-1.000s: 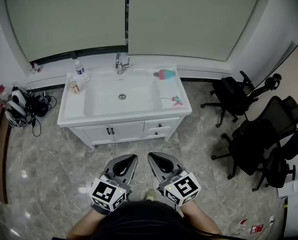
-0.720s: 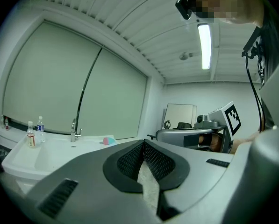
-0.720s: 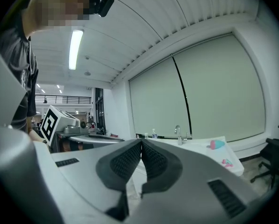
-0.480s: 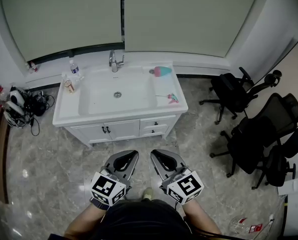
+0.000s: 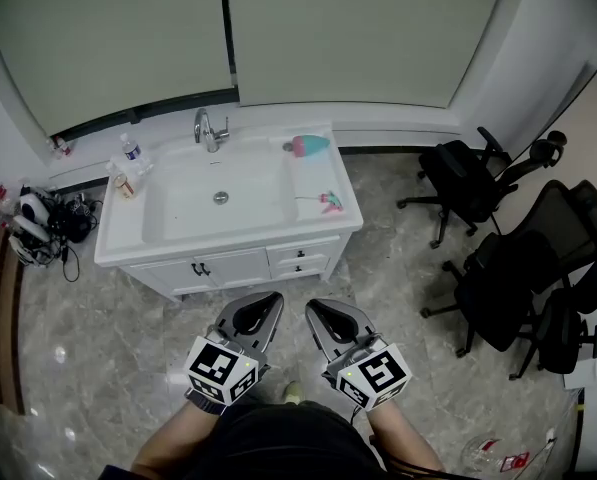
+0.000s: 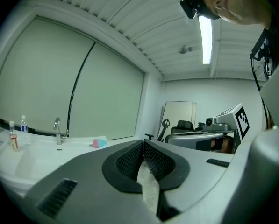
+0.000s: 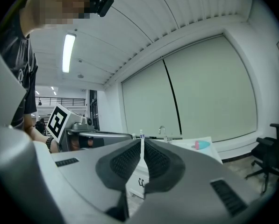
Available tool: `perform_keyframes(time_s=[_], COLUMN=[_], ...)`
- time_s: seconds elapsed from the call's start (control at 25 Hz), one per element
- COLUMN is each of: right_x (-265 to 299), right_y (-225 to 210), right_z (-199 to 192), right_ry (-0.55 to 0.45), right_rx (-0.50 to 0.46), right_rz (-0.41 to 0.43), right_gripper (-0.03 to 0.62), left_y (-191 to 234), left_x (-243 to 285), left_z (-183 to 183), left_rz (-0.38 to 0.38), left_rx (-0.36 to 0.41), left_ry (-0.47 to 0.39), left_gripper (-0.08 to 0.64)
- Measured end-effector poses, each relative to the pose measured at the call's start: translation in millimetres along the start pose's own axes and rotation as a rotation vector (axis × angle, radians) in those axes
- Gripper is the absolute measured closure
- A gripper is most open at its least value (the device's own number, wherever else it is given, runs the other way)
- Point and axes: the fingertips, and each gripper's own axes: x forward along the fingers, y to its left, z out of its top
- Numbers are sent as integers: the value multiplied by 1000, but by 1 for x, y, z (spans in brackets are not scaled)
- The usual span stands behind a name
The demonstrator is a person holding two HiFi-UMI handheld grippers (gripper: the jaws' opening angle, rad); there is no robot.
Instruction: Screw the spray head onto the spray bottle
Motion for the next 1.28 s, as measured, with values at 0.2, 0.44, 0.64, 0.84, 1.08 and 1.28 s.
perform_keyframes(time_s=[0.2, 0.44, 0.64, 0.84, 1.08, 1.28], right_x=[22, 84, 169, 242, 279, 291], right_y=[-39, -99, -161, -220, -289, -349], right_z=[-2, -4, 9, 24, 3, -34], right_ry=[6, 27, 51, 65, 133, 213], right_rx=[23, 40, 59, 84, 135, 170], right_rz=[-24, -73, -139, -211, -267, -264], right_gripper=[592, 592, 592, 582, 561, 548], left_y=[26, 93, 176, 249, 312, 336], left_x=[37, 102, 174, 245, 336, 411], left_z=[-2, -3, 13, 26, 13, -22], left_rz=[-7, -53, -121, -196, -215, -210], left_rx=[-4, -12, -3, 52, 73, 83], left_ry=[28, 57, 76, 127, 190, 264], left_gripper=[555, 555, 555, 555, 543, 488])
